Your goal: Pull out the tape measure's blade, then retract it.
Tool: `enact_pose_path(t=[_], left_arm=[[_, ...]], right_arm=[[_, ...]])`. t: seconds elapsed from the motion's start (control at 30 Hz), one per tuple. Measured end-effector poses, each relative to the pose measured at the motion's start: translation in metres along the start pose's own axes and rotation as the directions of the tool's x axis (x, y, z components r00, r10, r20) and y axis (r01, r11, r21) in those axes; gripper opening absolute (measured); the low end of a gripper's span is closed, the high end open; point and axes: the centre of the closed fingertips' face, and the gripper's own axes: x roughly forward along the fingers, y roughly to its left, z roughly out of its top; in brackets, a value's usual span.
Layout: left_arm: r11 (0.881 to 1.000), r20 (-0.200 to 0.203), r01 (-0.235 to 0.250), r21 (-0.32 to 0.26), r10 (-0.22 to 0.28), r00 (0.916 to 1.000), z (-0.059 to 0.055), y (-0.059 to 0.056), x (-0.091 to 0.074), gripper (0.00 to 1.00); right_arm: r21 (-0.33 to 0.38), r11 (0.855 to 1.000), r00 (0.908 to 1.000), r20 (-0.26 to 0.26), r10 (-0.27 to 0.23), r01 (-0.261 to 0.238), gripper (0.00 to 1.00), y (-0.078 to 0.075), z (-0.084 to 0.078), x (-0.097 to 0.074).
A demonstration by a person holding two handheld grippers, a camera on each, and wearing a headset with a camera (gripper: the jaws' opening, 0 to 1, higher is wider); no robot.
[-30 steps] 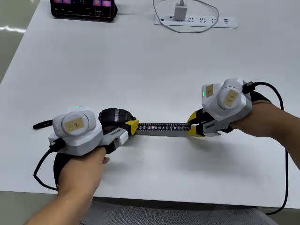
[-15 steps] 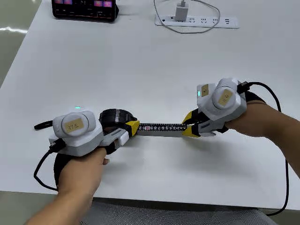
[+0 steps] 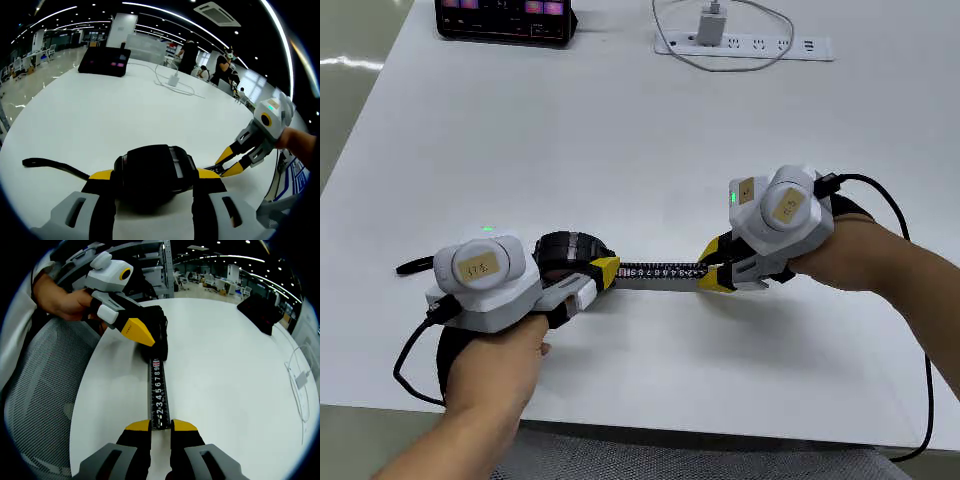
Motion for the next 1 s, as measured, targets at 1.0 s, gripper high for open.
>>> enact_pose_path(t=[1.0], left_arm=[[1.0, 0.004, 0.007, -0.015, -0.007, 1.0, 0.0, 0.0, 0.0, 0.57]], right_arm=[[-0.003, 1.0, 0.9985, 0.05, 0.02, -0.02, 0.1, 0.004, 0.028, 0.017]])
